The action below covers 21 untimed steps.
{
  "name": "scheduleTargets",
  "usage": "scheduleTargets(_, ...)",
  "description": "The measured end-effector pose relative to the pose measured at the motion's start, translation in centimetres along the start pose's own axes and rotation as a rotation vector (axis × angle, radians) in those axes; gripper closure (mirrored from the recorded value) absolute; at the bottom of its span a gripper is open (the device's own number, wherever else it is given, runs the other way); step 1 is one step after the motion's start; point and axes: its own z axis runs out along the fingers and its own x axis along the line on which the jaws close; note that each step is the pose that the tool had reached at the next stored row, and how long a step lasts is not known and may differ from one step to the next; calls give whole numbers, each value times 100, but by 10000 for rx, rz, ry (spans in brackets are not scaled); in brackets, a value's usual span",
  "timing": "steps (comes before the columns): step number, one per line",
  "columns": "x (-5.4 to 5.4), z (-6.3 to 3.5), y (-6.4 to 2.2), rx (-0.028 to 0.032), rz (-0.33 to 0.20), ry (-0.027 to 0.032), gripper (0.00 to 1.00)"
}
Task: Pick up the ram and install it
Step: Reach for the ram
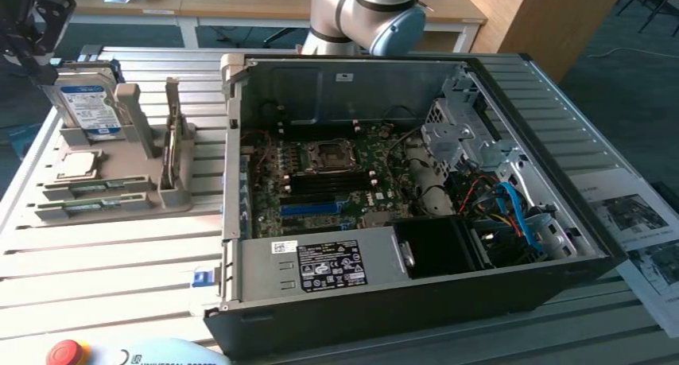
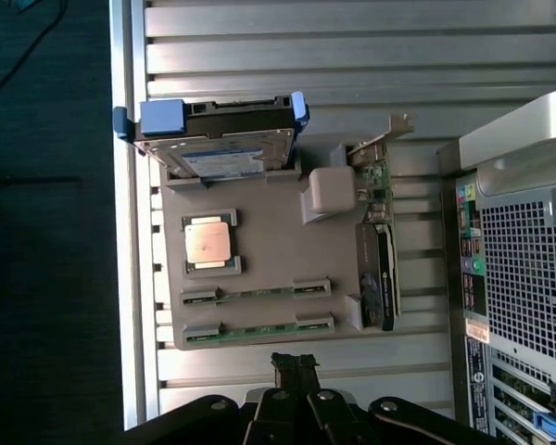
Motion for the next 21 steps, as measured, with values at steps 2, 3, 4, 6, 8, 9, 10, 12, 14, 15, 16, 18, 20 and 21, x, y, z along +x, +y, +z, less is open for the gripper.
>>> scheduleTargets(2, 24, 0, -2, 0, 0, 0, 90)
scheduleTargets(3, 26, 0, -2, -1, 0, 0, 90)
scheduleTargets(4, 25, 0, -2, -1, -1, -1, 90)
scheduleTargets(6, 26, 0, -2, 0, -1, 0, 90)
scheduleTargets(8, 27, 0, -2, 0, 0, 0, 90)
scheduleTargets(9, 27, 3, -2, 0, 0, 1, 90)
scheduleTargets(10, 27, 10, -3, 0, 0, 0, 90)
scheduleTargets(12, 28, 29, -3, -1, 0, 0, 90)
scheduleTargets(14, 28, 46, -4, 0, 0, 1, 90)
scheduleTargets(15, 28, 53, -4, 0, 0, 0, 90)
scheduleTargets(16, 28, 59, -4, -1, 0, -1, 90)
scheduleTargets(18, 28, 59, -5, 0, 0, 0, 90)
scheduleTargets(20, 28, 59, -5, 0, 0, 0, 90)
scheduleTargets(21, 28, 59, -5, 0, 0, 0, 90)
